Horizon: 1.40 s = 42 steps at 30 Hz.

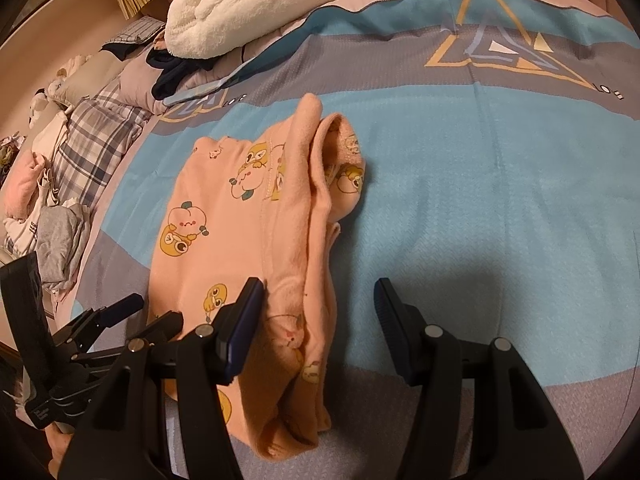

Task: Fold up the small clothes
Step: 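Open the right tool and release the garment's folded edge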

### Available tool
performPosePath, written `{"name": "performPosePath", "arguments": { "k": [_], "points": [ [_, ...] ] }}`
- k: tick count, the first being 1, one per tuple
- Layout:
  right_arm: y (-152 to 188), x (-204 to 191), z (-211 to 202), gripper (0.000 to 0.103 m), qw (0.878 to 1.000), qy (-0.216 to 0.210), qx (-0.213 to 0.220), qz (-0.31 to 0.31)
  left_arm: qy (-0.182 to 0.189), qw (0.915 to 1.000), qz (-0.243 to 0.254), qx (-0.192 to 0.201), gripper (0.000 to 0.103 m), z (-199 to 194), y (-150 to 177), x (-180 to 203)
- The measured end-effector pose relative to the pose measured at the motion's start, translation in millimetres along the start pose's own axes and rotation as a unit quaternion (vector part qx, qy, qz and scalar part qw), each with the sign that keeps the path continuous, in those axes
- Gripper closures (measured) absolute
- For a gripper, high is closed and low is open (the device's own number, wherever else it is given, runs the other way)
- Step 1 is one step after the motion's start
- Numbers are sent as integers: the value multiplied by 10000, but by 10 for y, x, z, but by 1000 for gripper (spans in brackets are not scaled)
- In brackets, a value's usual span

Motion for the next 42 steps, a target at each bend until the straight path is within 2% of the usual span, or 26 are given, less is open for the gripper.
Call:
{"name": "performPosePath", "arguments": {
  "k": [15,23,42],
  "points": [
    [77,-240,-147,45,9994,-226,62,-241,-35,10000,-8,-26,20,-15,66,11],
    [191,-176,8,45,9995,24,-167,-260,-10,10000,-25,-44,20,-14,71,32],
    [220,-118,-33,45,9998,85,-129,-153,-52,10000,-5,-29,20,-26,92,39]
  ]
}}
Point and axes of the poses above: each gripper's, at about its wrist camera, not at the fingertips, and z roughly the way its jaws point, x to its right, y to its underside, the point moved 10 cm from there along z, roughly the way its jaws point, and after that the axes turned 11 degrees about -y, right-handed, at the moved point
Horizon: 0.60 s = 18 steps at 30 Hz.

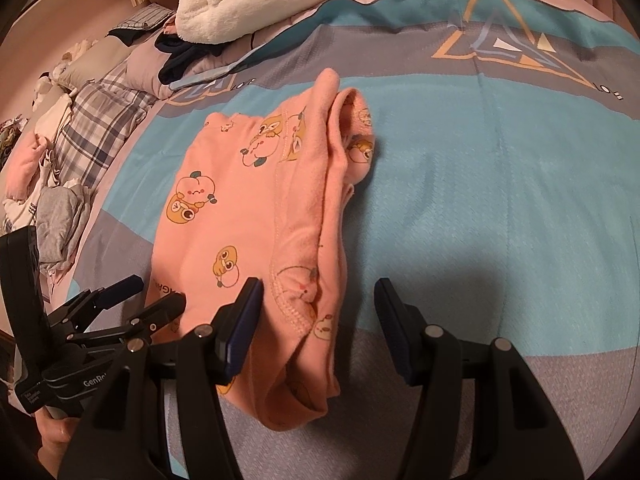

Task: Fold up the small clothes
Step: 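Open the right tool and release the garment's folded edge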

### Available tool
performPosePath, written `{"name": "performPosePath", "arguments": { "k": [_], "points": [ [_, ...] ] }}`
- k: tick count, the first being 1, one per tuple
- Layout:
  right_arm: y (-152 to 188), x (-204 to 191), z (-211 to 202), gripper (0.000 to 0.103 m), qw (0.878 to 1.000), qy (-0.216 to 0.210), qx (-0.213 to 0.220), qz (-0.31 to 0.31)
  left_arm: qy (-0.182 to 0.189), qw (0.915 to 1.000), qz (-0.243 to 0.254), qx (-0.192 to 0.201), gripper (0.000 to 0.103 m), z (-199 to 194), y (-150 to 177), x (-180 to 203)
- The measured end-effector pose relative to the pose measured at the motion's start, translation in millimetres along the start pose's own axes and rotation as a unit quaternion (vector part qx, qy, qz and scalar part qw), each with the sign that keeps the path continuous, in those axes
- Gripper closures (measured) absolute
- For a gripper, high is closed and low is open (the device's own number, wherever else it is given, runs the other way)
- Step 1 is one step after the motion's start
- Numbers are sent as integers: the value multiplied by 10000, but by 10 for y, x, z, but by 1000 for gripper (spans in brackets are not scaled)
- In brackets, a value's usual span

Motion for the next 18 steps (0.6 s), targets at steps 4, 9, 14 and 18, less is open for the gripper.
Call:
{"name": "performPosePath", "arguments": {
  "k": [4,9,14,18],
  "points": [
    [5,9,-10,45,10000,16,8,11,-6,10000,-2,-4,20,-14,31,3],
    [16,10,-20,45,10000,46,17,27,-18,10000,25,-15,20,-31,48,-2],
    [31,18,-38,45,9999,111,20,4,-56,10000,63,-17,20,-50,66,7],
    [72,42,-71,45,9999,153,23,39,-72,9999,61,-34,20,-74,81,10]
  ]
}}
Point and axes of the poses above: each gripper's, at about its wrist camera, not at the fingertips, and z roughly the way its jaws point, x to its right, y to its underside, the point moved 10 cm from there along z, roughly the way its jaws point, and after that the axes turned 11 degrees about -y, right-handed, at the moved point
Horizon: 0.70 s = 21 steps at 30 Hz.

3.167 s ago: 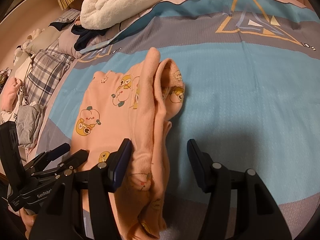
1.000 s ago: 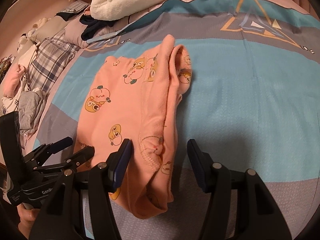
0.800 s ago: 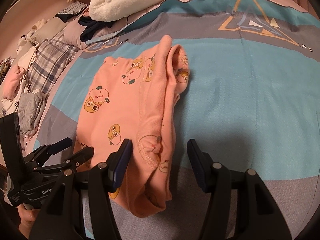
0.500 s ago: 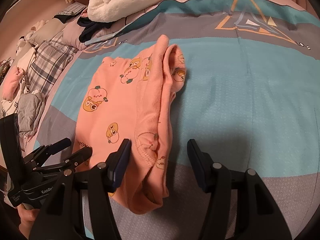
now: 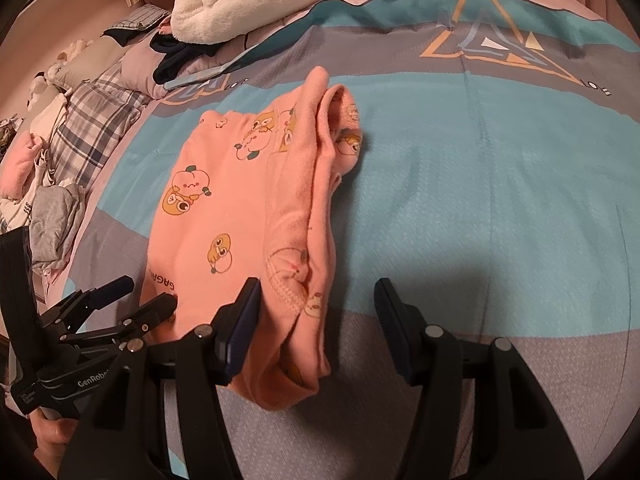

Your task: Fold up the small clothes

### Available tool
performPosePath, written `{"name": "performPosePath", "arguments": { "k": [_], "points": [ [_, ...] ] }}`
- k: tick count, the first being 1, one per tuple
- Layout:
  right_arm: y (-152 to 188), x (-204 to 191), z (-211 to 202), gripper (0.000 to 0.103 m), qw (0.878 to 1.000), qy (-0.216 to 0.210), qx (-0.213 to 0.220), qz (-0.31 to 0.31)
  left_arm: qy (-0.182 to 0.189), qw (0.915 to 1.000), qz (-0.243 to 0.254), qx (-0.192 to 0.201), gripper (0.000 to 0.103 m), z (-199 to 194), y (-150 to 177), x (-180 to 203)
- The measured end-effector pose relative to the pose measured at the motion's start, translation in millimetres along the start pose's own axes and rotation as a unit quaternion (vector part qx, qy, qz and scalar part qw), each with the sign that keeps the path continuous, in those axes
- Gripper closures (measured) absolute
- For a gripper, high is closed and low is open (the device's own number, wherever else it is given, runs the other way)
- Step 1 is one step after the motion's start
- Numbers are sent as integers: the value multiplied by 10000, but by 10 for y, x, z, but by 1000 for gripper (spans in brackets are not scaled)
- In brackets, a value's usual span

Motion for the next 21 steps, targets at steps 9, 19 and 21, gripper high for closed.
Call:
{"name": "performPosePath", "arguments": {
  "k": [9,19,21],
  "points": [
    [93,-6,-194,45,9997,204,136,-77,70,10000,-15,3,20,-146,74,16],
    [227,-229,-613,30,9987,185,382,-271,207,9997,-18,128,11,-543,114,89],
    [263,-262,-679,27,9985,206,410,-310,169,9997,-28,170,7,-619,127,77]
  ]
}}
Point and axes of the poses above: each gripper's, at about its wrist camera, not at the fingertips, and z roughly the way its jaws point, x to its right, y to its underside, the point moved 10 cm from there along z, roughly the way its jaws point, and after that the axes turned 11 degrees about -y, right-handed, at the moved point
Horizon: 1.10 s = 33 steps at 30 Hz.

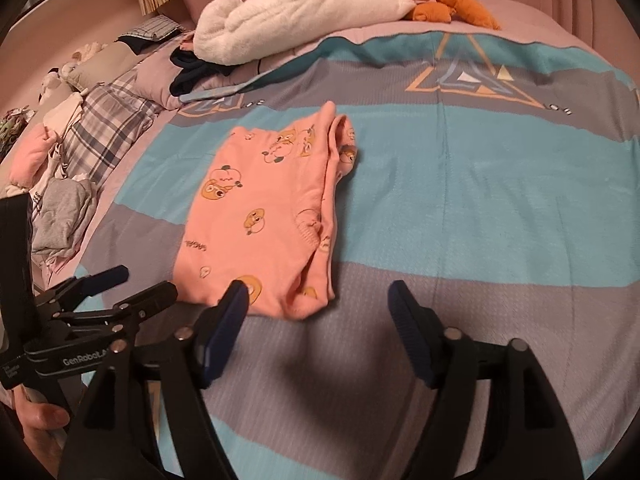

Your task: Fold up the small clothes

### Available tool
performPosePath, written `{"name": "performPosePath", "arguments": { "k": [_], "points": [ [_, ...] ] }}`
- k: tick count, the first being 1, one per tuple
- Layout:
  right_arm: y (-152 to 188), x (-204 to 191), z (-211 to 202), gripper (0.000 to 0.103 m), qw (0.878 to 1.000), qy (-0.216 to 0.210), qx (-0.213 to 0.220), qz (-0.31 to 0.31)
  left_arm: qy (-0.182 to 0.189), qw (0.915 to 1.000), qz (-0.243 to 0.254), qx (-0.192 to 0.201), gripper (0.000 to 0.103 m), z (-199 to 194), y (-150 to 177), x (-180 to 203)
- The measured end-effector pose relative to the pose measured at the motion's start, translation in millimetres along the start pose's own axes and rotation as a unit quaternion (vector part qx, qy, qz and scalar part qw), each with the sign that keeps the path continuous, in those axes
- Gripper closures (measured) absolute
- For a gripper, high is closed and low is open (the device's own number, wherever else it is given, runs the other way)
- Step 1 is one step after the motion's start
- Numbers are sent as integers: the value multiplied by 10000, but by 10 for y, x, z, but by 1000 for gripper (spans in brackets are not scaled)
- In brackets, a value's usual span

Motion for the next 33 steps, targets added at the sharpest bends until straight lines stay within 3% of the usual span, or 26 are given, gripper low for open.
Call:
{"name": "performPosePath", "arguments": {
  "k": [4,6,9,18,25,33],
  "points": [
    [43,-78,-102,18,10000,-12,44,-59,-13,10000,-10,-69,7,-116,55,-15],
    [70,-152,-147,14,9999,-47,48,-125,5,10000,-21,-95,1,-182,93,-18],
    [110,-285,-225,0,9995,-78,70,-306,165,9998,-93,-86,1,-302,129,2],
    [136,-530,-586,0,9961,50,376,-797,-40,9998,-143,155,1,-653,206,-51],
    [180,-575,-808,0,9946,265,506,-869,-29,9987,-234,458,1,-941,202,-94],
    [253,-751,-1011,0,9935,219,634,-921,-172,9971,-213,717,1,-1181,226,-155]
  ]
}}
Point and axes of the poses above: each gripper's, at about its wrist camera, not at the fingertips, and z roughly the way its jaws point, x to its right, y to its underside, the point moved 10 cm from there along z, roughly the way its jaws point, and after that the axes turned 11 degrees about -y, right-handed, at the moved point
